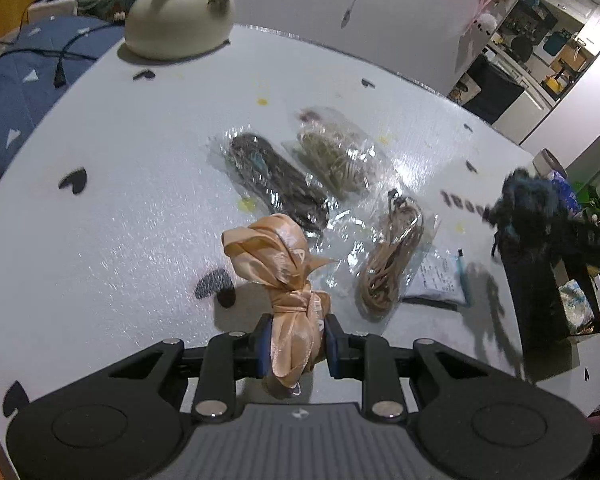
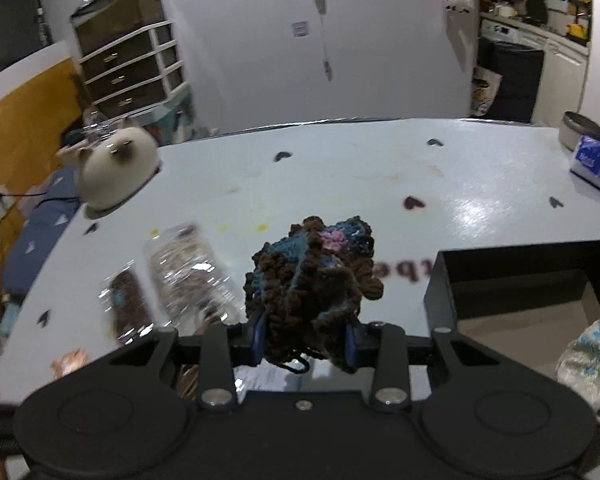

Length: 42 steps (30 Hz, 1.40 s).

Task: Organize soft objects
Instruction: 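Carry peach bow with left tool into box while right carries scrunchie over it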

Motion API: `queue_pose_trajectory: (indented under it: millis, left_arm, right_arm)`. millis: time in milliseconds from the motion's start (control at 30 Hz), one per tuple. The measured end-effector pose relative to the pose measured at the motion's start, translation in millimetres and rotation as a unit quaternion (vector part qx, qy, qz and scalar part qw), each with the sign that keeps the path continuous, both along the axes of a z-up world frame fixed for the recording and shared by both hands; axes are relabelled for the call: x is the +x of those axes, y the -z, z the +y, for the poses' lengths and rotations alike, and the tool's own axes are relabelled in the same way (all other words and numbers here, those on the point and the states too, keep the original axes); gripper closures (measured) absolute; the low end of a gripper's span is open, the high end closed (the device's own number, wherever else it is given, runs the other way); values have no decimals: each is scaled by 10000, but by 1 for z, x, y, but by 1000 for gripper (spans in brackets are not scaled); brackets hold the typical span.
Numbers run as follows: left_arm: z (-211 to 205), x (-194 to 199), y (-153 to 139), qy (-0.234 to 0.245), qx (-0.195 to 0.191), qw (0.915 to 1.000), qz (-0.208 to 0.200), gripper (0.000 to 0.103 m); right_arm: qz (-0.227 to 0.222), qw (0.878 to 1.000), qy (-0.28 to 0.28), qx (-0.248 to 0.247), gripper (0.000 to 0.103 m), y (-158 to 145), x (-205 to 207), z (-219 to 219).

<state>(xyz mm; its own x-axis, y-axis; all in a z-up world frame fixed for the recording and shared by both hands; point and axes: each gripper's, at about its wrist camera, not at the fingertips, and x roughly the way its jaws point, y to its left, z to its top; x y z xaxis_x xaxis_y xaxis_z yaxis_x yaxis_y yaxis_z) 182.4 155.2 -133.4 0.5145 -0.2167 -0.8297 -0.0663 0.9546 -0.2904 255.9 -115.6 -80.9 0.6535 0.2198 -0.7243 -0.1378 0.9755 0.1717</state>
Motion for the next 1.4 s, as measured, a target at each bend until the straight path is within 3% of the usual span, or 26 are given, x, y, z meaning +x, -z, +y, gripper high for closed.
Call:
queue_pose_trajectory:
  millis: [267,367,767,1400]
  left_arm:
    - [-8,-5,-21,-55,-73,9994,-319,76]
    - [-22,-5,-30,21,-54,9990,-446,76]
    - [-92,-4,-57,41,-61,9970,-772,76]
    - [-247,22,-60,800,-151,9919,-970,76]
  right_arm:
    - [57,9975,-697,119,66,-1,-36,-1]
    - [-117,9967,-801,54,66,-6,-45,-7]
    - [-443,9906,-1238,375,67,-30,-56,-69]
    - [-624,9951,-746,178,66,-32,-50,-204]
